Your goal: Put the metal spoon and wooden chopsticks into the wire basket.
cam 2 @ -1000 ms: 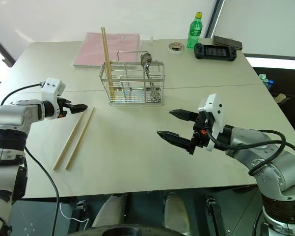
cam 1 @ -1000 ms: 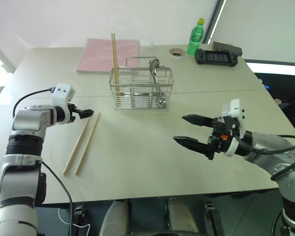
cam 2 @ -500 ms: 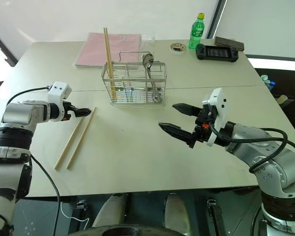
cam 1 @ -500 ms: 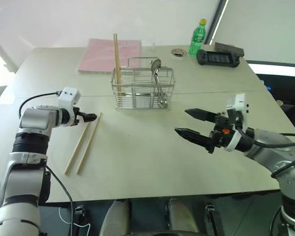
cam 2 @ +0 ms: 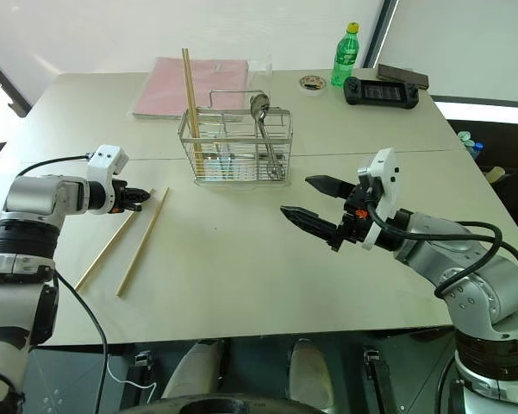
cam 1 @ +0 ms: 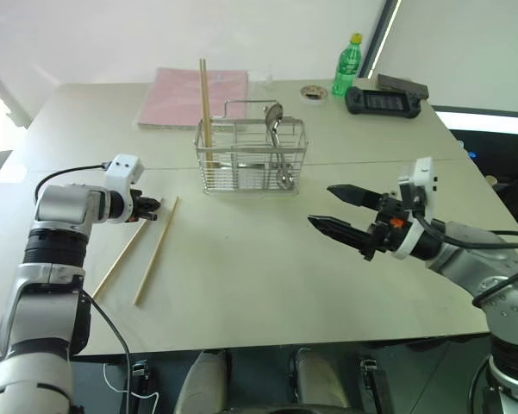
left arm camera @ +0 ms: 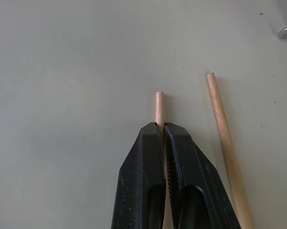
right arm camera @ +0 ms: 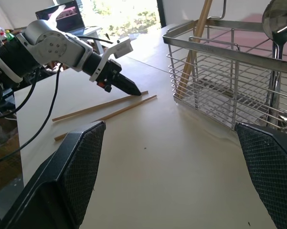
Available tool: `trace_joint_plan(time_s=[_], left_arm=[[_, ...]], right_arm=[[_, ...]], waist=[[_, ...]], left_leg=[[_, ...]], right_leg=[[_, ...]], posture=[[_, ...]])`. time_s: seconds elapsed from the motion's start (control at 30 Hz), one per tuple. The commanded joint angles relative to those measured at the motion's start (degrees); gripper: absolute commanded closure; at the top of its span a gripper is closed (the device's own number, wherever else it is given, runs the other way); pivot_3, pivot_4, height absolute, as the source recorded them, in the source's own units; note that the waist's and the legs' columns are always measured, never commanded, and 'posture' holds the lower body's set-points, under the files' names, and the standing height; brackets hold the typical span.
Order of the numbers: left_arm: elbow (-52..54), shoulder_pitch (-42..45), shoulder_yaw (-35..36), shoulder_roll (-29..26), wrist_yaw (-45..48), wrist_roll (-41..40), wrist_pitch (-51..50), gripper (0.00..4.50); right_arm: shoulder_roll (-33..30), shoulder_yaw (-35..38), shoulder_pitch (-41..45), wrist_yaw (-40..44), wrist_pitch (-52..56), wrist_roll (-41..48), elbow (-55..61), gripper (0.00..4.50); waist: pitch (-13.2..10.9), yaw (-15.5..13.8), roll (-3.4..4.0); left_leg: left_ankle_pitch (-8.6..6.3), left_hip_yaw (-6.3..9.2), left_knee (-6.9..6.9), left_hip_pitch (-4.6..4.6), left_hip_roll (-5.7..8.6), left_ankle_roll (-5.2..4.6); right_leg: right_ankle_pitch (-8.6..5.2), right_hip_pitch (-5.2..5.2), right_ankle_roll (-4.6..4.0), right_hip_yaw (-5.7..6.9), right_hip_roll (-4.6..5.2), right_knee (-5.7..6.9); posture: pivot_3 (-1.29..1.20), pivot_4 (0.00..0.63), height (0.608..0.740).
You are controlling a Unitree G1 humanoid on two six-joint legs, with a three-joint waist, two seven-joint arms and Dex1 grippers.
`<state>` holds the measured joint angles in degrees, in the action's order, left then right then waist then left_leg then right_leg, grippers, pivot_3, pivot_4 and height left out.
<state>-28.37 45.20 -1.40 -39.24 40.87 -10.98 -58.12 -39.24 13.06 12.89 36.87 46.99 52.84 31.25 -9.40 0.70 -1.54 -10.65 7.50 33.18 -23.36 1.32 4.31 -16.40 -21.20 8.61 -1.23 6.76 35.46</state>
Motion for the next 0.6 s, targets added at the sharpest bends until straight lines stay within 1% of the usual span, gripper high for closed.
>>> trace_joint_plan(time_s=[0.03,0.07,0.17,0.27,0.37,0.43,0.5,0.6], left_arm=[[-0.45,-0.29,1.27,0.81,-2.10,0.32,0.44,4.45],[-1.11,0.38,3.44,1.17,-4.29,0.25,2.21,4.45],[-5.47,4.69,12.84,1.96,-13.34,-0.88,13.12,4.45],[-5.99,9.93,18.63,2.49,-16.72,-3.19,23.68,4.45],[-7.06,19.56,23.49,3.38,-18.64,-6.84,31.92,4.45],[-6.97,25.26,25.00,5.16,-17.92,-9.40,35.91,4.45],[-7.60,29.95,24.86,7.70,-16.78,-10.49,40.29,4.45],[-11.60,35.97,24.36,12.49,-16.70,-11.31,45.28,4.45]], right_arm=[[-0.16,0.80,0.88,0.26,-1.24,0.66,0.74,0.00],[-0.33,0.78,0.74,0.43,-1.24,0.59,0.82,0.00],[-0.76,1.00,0.33,0.78,-1.00,0.80,1.15,0.00],[-1.13,1.24,0.21,1.01,-0.85,0.80,1.00,0.00],[-1.51,1.55,0.11,0.91,-0.57,0.97,0.97,0.00],[-1.63,1.59,-0.11,0.80,-0.48,1.05,1.11,0.00],[-1.59,1.44,-0.17,0.61,-0.44,1.06,1.18,0.00],[-1.34,1.12,-0.05,0.14,-0.36,1.12,1.45,0.00]], waist=[[0.00,-0.01,0.00],[0.00,-0.05,0.00],[-0.05,-0.04,-0.09],[-0.15,-0.03,-0.31],[-0.25,-0.38,-0.54],[-0.24,-0.45,-0.56],[-0.23,-0.40,-0.53],[-0.22,-0.48,-0.52]], left_leg=[[0.00,0.00,0.00,0.00,0.00,0.00],[0.00,0.00,0.00,0.00,0.00,0.00],[0.00,0.03,0.02,0.00,0.00,0.00],[0.01,0.06,0.02,-0.06,-0.03,0.01],[0.02,0.07,0.02,-0.12,-0.02,0.03],[0.02,0.07,0.03,-0.15,0.00,0.04],[0.02,0.05,0.03,-0.14,0.04,0.04],[0.02,0.04,0.04,-0.06,0.06,0.05]], right_leg=[[0.00,0.00,0.00,0.00,0.00,0.00],[0.00,0.00,0.00,0.00,0.00,0.00],[0.00,-0.01,0.00,0.01,0.00,0.02],[0.01,-0.11,0.01,0.05,-0.03,0.02],[0.06,-0.10,0.10,0.08,-0.02,-0.01],[0.09,-0.03,0.15,0.10,-0.01,-0.11],[0.14,0.07,0.22,0.09,0.03,-0.26],[0.15,0.17,0.25,0.10,0.05,-0.26]], posture=[[0.00,0.150,0.731],[0.00,0.150,0.731],[0.00,0.150,0.731],[0.00,0.150,0.731],[0.00,0.150,0.731],[0.00,0.150,0.731],[0.00,0.150,0.731],[0.00,0.150,0.731]])
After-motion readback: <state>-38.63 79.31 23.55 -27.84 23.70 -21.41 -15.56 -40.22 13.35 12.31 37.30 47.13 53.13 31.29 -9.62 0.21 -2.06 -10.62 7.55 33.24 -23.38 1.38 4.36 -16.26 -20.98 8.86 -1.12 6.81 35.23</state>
